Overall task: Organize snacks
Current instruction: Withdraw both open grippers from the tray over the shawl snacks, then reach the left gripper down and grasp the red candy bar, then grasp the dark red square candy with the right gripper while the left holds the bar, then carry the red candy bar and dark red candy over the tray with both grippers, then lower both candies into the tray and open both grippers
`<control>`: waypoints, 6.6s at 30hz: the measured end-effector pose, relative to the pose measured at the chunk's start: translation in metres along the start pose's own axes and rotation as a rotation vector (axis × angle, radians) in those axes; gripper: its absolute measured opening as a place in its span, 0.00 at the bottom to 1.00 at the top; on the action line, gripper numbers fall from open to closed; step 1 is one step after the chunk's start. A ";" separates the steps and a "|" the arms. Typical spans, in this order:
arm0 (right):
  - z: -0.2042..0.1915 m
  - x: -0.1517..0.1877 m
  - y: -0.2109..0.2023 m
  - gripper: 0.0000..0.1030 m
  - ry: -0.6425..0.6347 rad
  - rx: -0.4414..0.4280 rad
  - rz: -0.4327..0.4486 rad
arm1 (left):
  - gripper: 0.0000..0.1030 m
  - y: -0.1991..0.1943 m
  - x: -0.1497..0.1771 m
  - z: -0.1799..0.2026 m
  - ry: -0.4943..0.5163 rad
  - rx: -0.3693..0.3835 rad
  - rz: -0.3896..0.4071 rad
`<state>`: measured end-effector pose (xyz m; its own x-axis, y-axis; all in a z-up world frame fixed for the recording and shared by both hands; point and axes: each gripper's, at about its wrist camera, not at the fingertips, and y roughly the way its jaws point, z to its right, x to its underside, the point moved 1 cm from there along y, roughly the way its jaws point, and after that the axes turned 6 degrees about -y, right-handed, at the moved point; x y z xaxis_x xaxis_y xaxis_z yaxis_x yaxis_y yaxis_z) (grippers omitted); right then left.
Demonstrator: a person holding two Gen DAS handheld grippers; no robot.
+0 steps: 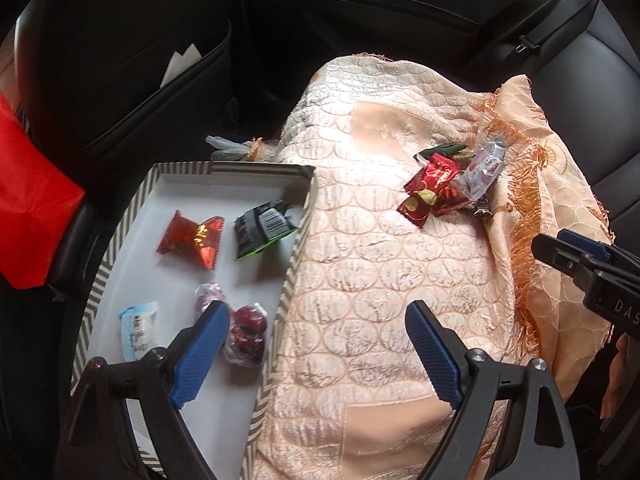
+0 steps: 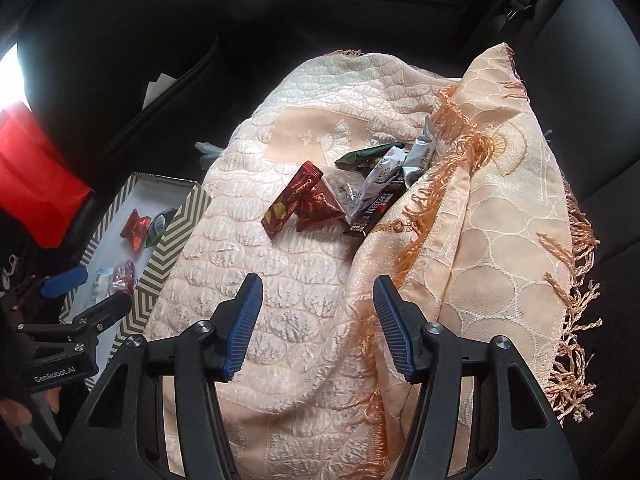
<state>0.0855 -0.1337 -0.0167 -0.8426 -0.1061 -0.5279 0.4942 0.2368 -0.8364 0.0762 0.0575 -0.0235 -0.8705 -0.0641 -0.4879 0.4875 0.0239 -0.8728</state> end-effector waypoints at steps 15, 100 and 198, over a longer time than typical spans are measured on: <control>0.009 -0.013 0.017 0.56 0.003 0.004 -0.010 | 0.88 0.044 -0.028 0.044 0.101 0.052 -0.011; -0.010 -0.071 0.143 0.27 -0.087 -0.042 -0.153 | 0.28 0.047 -0.037 0.012 0.061 0.126 0.016; -0.268 -0.011 0.091 0.27 -0.490 -0.262 -0.156 | 0.28 0.018 0.053 -0.175 -0.323 -0.140 -0.002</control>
<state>0.0825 0.1474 -0.0474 -0.6730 -0.5794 -0.4597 0.2496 0.4071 -0.8786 0.0270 0.2291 -0.0675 -0.7944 -0.3761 -0.4769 0.4519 0.1585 -0.8778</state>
